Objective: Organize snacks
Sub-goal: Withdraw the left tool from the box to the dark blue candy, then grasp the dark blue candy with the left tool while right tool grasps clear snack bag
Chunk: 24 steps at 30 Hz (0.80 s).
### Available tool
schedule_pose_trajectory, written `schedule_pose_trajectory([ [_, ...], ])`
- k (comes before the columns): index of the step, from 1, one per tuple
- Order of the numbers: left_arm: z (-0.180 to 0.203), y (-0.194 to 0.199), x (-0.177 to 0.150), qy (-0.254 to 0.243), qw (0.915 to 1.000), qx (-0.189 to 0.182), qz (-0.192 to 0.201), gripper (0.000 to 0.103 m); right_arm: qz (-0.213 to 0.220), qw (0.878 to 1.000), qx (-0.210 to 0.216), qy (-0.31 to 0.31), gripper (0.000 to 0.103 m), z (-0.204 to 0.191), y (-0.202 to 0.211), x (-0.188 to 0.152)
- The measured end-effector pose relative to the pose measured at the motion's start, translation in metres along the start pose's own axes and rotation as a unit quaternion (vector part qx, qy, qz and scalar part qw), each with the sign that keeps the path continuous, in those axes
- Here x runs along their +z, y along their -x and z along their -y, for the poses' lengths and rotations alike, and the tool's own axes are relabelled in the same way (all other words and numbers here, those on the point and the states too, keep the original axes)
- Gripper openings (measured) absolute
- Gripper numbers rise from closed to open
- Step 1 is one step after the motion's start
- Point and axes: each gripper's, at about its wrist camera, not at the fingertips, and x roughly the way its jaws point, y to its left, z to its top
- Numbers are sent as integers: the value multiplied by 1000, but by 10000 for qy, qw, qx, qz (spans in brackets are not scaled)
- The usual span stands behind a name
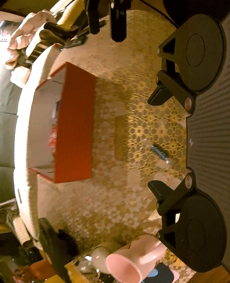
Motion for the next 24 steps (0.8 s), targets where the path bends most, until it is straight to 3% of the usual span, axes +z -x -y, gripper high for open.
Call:
schedule_pose_trajectory([
  [3,-2,-15,-5,-22,9998,-116,-160,91,-112,9999,-35,-2,103,1,-7,-9],
  [5,-3,-25,-7,-38,9996,-121,-253,84,-183,9998,-11,-53,103,2,-13,-14],
  [7,-5,-34,-6,-40,9993,-135,-359,67,-275,9996,13,-108,102,5,-19,-17],
  [13,-8,-58,-1,-91,9982,-78,-594,46,-456,9988,88,-129,102,7,-35,-21],
  [20,-9,-65,0,-54,9981,-132,-604,35,-624,9978,153,-129,97,11,-46,-22],
  [24,-7,-64,-2,-117,9985,31,-542,23,-665,9976,170,-118,95,10,-51,-21],
])
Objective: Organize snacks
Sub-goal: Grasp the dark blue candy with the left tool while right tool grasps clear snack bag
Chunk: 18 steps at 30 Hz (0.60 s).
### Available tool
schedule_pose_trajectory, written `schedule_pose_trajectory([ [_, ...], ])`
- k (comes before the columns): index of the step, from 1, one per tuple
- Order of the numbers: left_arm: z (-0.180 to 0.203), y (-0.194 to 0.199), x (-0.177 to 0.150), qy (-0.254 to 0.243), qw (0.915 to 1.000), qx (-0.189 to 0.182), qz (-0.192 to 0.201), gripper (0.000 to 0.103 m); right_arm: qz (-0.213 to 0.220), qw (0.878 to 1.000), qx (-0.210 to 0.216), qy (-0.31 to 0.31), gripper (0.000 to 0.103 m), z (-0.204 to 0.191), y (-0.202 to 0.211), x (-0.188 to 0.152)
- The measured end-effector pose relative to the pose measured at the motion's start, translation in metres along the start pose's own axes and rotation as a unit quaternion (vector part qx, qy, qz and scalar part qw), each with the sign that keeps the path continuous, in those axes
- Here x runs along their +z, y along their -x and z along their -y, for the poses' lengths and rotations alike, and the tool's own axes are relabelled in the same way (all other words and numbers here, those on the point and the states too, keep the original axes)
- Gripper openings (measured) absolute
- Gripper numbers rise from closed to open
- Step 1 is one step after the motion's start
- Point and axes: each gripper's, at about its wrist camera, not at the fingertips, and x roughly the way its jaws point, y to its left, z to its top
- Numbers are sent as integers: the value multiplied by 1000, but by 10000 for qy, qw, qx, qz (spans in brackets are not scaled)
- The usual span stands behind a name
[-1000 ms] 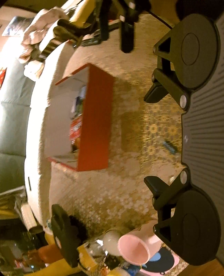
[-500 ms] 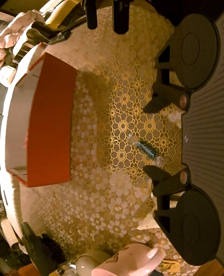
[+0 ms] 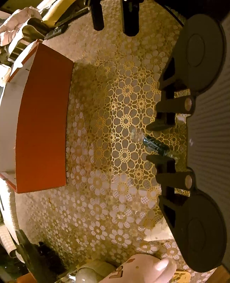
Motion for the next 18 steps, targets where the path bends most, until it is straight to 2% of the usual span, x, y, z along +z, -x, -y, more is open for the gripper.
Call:
schedule_pose_trajectory([
  [3,-3,0,-1,36,9999,111,42,12,-36,10000,-9,29,95,-1,-2,0],
  [12,-9,21,-3,380,9984,-273,331,12,-140,9996,51,223,93,-14,-11,4],
  [18,-29,60,-2,614,9959,-131,653,12,-151,9978,287,580,93,-42,-21,12],
])
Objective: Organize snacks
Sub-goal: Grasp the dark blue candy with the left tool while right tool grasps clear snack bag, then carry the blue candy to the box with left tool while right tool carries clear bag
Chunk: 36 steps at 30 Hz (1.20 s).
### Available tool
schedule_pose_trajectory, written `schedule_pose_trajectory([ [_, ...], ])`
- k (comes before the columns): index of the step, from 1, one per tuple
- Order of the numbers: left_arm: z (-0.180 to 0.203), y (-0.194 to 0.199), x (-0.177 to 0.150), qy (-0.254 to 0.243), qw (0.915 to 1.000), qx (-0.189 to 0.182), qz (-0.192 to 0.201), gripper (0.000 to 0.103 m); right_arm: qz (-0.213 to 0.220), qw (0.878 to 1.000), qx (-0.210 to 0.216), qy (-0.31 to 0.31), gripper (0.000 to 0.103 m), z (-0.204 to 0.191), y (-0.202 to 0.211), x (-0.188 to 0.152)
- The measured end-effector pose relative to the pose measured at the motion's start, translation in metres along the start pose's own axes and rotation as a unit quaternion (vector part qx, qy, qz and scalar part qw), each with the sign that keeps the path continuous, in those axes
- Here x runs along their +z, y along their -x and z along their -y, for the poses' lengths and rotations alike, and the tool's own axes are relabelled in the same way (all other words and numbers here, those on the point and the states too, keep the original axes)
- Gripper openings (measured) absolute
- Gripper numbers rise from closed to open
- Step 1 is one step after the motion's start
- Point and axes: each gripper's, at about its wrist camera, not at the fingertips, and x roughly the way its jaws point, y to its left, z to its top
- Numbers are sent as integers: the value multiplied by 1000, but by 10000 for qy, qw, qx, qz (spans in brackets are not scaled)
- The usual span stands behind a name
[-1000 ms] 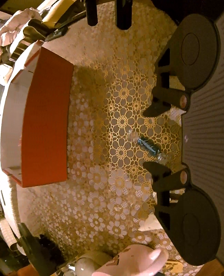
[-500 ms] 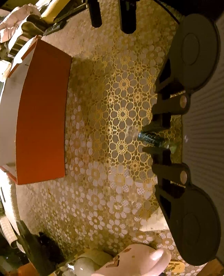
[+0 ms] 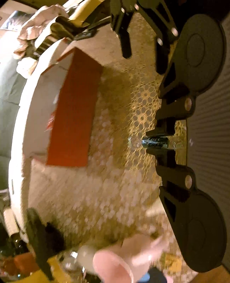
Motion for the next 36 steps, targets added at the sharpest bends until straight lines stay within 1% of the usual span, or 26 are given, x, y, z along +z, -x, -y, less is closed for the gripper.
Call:
schedule_pose_trajectory([
  [5,-25,32,1,210,9989,327,272,12,-64,9988,219,431,93,-29,-17,17],
  [7,-37,45,0,332,9970,507,480,12,-91,9978,289,594,93,-41,-25,24],
  [12,-70,73,-6,841,9905,729,810,12,-147,9932,507,1036,94,-77,-48,43],
  [15,-85,80,-10,1033,9873,817,890,12,-135,9912,639,1153,94,-95,-61,56],
  [18,-96,82,-17,1177,9854,842,893,12,-217,9887,806,1243,94,-112,-76,64],
  [23,-109,83,-27,1310,9839,865,851,12,-401,9804,905,1704,94,-144,-100,68],
  [25,-113,82,-30,1349,9836,861,827,12,-463,9773,858,1879,93,-154,-110,67],
  [26,-115,81,-32,1366,9837,855,804,12,-507,9760,839,1947,91,-158,-116,67],
  [27,-116,80,-33,1374,9837,849,786,12,-576,9738,823,2039,86,-161,-121,66],
  [29,-116,78,-36,1379,9840,838,752,12,-663,9717,794,2123,80,-164,-129,66],
  [30,-117,78,-36,1379,9842,829,743,12,-686,9715,775,2132,74,-165,-131,66],
  [31,-117,77,-37,1379,9843,819,737,12,-697,9717,772,2121,71,-165,-132,66],
  [33,-116,76,-38,1376,9846,804,722,12,-741,9720,826,2072,59,-165,-133,66],
  [36,-113,75,-37,1352,9851,796,698,12,-752,9715,768,2113,55,-166,-130,65],
])
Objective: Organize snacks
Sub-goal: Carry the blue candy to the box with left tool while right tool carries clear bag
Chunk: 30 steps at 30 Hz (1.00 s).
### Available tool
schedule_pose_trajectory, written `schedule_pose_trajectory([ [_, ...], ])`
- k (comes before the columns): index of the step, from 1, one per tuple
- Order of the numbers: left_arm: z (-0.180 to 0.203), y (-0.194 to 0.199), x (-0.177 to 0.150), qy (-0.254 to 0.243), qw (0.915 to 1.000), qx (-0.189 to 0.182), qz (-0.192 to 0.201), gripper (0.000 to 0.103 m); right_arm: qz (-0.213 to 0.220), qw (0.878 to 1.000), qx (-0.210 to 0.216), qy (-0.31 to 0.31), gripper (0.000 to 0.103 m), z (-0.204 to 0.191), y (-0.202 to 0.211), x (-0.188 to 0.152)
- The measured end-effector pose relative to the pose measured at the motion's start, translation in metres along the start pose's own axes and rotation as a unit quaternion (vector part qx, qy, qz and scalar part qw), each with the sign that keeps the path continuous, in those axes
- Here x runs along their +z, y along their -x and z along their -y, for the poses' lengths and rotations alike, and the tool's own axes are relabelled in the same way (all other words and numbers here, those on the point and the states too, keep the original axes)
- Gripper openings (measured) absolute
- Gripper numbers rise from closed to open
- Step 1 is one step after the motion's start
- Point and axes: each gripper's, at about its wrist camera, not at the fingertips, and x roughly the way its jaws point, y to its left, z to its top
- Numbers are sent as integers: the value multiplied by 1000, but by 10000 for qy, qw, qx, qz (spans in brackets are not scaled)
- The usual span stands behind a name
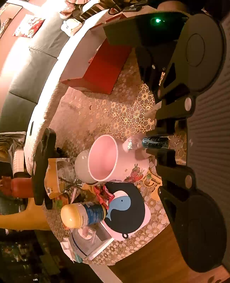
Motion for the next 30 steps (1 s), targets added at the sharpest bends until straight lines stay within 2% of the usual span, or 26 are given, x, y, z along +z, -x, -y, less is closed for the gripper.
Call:
schedule_pose_trajectory([
  [11,33,5,-1,-274,9994,-198,-23,12,115,9987,-272,-420,52,17,37,-19],
  [19,68,11,-1,-484,9975,-507,-58,12,410,9944,-568,-787,52,34,91,-41],
  [30,131,19,12,-1122,9911,-718,17,12,880,9810,-1046,-1374,52,68,163,-74],
])
